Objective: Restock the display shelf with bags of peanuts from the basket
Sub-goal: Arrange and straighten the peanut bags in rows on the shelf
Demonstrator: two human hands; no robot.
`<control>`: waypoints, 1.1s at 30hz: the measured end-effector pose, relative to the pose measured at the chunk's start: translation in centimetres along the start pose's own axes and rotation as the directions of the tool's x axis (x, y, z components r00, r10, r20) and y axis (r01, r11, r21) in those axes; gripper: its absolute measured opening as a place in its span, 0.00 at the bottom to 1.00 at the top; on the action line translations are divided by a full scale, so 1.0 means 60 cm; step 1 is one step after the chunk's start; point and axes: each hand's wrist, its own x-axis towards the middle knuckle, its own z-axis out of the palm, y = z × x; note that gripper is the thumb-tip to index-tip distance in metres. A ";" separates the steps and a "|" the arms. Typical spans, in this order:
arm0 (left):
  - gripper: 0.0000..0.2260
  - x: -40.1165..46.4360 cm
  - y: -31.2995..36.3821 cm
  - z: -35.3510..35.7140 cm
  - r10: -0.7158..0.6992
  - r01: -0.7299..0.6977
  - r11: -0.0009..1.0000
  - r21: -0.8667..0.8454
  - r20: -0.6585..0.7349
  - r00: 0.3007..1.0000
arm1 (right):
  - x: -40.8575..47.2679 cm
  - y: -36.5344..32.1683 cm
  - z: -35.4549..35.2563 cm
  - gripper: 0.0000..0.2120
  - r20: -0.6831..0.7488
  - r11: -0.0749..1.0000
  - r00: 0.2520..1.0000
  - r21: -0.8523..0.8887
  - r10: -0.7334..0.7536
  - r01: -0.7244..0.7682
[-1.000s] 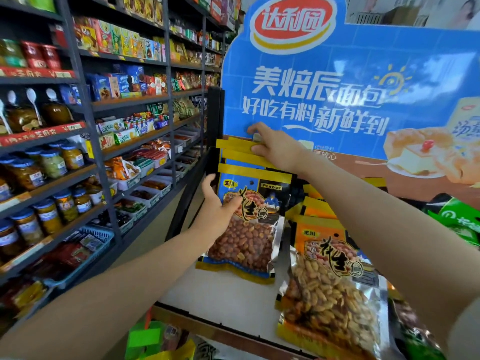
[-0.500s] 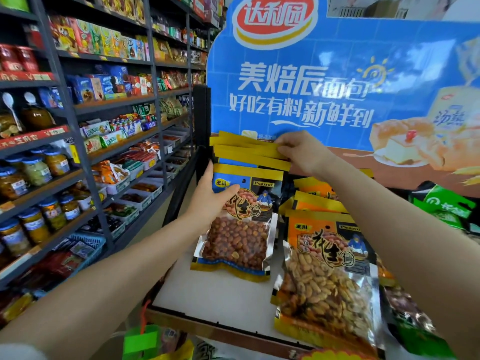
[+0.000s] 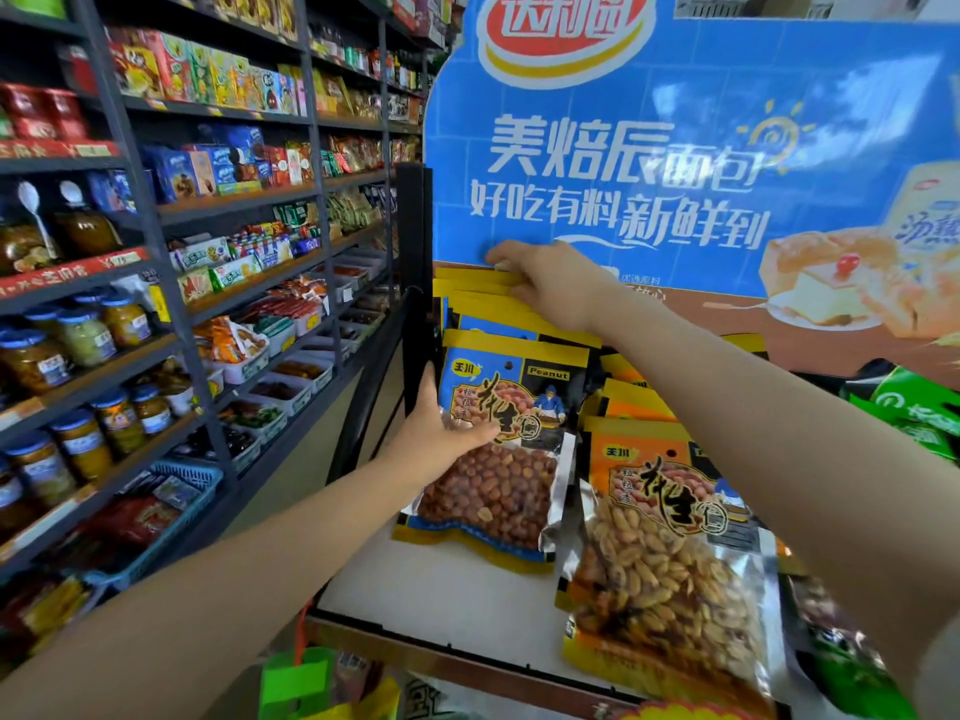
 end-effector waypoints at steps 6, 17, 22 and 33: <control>0.46 -0.006 -0.023 0.002 0.009 -0.002 0.994 0.113 -0.062 0.998 | -0.012 0.028 -0.005 0.15 0.003 0.980 0.990 -0.146 0.138 -0.136; 0.62 -0.026 -0.007 -0.017 -0.122 0.054 0.937 0.345 0.176 0.977 | -0.104 0.061 0.009 0.26 -0.173 0.974 0.979 -0.181 0.107 -0.139; 0.61 -0.032 -0.007 -0.011 -0.067 0.023 0.945 0.325 0.127 0.990 | -0.102 0.050 0.020 0.15 -0.280 0.866 0.942 -0.499 -0.186 0.022; 0.55 -0.038 -0.003 -0.023 0.018 -0.019 0.951 0.307 0.006 1.000 | -0.039 -0.003 0.052 0.10 -0.215 0.974 0.977 -0.221 0.000 -0.049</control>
